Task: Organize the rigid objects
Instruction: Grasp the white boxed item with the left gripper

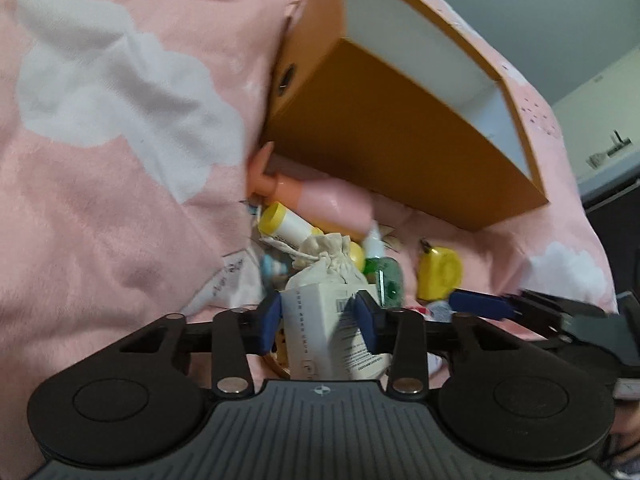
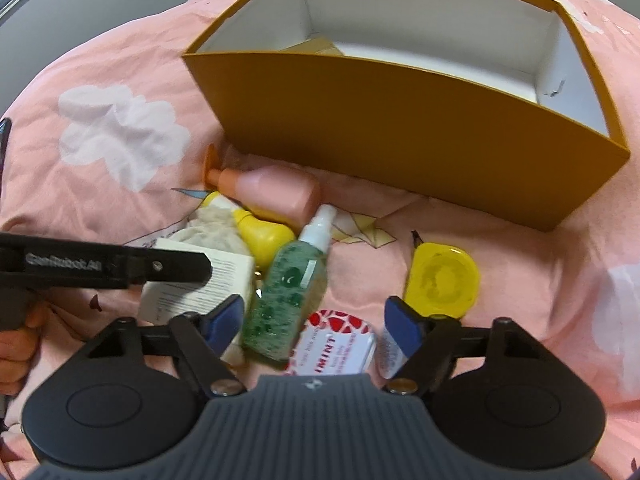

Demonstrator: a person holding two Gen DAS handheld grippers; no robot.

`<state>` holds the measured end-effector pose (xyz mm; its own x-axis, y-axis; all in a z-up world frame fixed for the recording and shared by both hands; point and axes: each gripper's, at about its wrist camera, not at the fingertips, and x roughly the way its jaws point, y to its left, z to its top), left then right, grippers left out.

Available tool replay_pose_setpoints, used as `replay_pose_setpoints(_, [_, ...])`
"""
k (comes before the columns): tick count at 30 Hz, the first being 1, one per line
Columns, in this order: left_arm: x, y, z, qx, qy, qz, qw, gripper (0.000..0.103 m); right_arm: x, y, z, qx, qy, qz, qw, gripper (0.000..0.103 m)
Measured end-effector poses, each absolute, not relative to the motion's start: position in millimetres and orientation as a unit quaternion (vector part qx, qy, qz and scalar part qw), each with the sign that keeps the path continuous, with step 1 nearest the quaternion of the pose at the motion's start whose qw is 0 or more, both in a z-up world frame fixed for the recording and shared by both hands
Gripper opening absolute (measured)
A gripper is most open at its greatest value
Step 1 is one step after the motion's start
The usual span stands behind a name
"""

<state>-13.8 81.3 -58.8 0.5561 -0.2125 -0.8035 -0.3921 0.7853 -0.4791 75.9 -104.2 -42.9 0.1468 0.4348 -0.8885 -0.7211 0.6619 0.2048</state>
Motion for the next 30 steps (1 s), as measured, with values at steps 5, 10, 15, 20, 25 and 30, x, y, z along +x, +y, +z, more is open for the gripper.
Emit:
replay_pose_setpoints(5, [-12, 70, -55, -0.311, 0.464, 0.027, 0.829, 0.038, 76, -99, -52, -0.143, 0.541, 0.392, 0.730, 0.051])
replay_pose_setpoints(10, [-7, 66, -64, -0.343, 0.470, 0.002, 0.813, 0.039, 79, -105, -58, -0.133, 0.557, 0.378, 0.727, 0.040])
replay_pose_setpoints(15, [-1, 65, -79, -0.364, 0.486, 0.010, 0.795, 0.039, 78, -105, -59, -0.134, 0.560, 0.376, 0.726, 0.039])
replay_pose_setpoints(20, [1, 59, -80, -0.346, 0.494, 0.016, 0.797, 0.040, 78, -105, -59, -0.133, 0.562, 0.375, 0.726, 0.039])
replay_pose_setpoints(25, [-4, 54, -66, -0.327, 0.478, 0.014, 0.815, 0.032, 78, -105, -58, -0.134, 0.558, 0.376, 0.727, 0.039])
replay_pose_setpoints(30, [-12, 55, -45, -0.284, 0.462, 0.039, 0.839, 0.031, 75, -104, -52, -0.136, 0.545, 0.392, 0.729, 0.039])
